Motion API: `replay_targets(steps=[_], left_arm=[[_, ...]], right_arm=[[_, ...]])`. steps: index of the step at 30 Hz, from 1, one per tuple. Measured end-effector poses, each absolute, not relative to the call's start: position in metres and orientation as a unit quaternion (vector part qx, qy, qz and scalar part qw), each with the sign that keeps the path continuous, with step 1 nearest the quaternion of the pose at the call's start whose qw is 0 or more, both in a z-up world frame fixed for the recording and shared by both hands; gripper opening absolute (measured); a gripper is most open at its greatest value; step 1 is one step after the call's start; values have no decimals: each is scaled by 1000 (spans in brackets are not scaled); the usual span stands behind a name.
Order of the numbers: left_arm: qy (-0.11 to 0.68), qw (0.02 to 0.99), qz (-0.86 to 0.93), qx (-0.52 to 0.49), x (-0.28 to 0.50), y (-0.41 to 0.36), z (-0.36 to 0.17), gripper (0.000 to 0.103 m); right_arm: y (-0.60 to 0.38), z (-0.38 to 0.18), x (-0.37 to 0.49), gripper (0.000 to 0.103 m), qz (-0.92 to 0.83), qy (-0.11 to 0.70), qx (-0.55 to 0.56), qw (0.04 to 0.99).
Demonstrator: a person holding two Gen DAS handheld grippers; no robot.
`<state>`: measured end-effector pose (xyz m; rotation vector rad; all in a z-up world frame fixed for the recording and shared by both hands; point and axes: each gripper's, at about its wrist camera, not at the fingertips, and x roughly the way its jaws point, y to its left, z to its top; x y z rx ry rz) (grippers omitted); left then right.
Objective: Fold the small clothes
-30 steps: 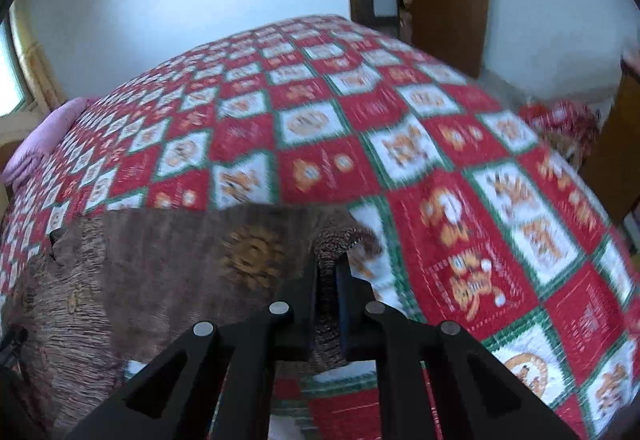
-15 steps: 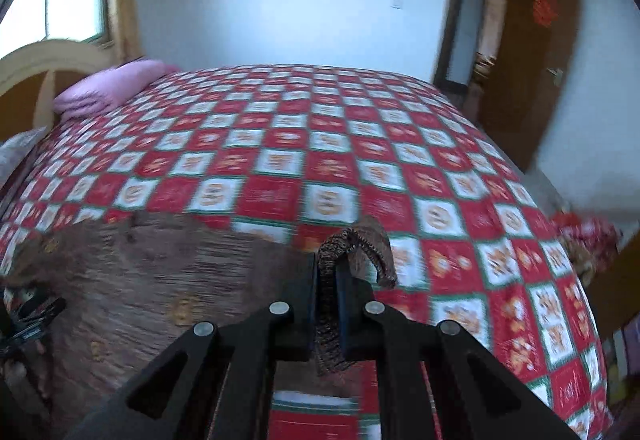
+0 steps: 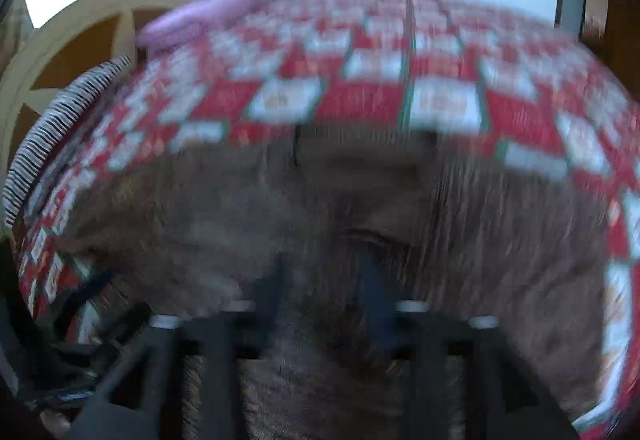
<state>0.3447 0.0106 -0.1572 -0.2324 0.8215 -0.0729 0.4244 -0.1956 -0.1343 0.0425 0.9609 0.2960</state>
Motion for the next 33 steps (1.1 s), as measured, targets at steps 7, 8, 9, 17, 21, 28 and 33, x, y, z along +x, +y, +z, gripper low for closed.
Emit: replay_targets(steps=[7, 8, 9, 17, 21, 28, 33], left_arm=[[427, 902, -35, -47, 351, -5, -145, 103], [426, 903, -42, -32, 352, -11, -137, 103], [423, 904, -52, -18, 355, -20, -128, 103], [377, 916, -115, 76, 387, -119, -99, 103], [378, 913, -90, 127, 420, -161, -118, 103], [411, 894, 73, 161, 486, -135, -153, 75], [431, 900, -39, 53, 442, -109, -131, 71]], right_arm=[[-296, -121, 338, 54, 112, 417, 49, 901], [-306, -119, 332, 58, 96, 408, 46, 907], [-317, -118, 325, 62, 77, 397, 42, 914], [-355, -145, 306, 63, 72, 368, 115, 920], [-355, -148, 306, 68, 78, 372, 119, 917], [-353, -149, 305, 77, 87, 377, 111, 915], [-354, -151, 307, 78, 89, 378, 114, 914]])
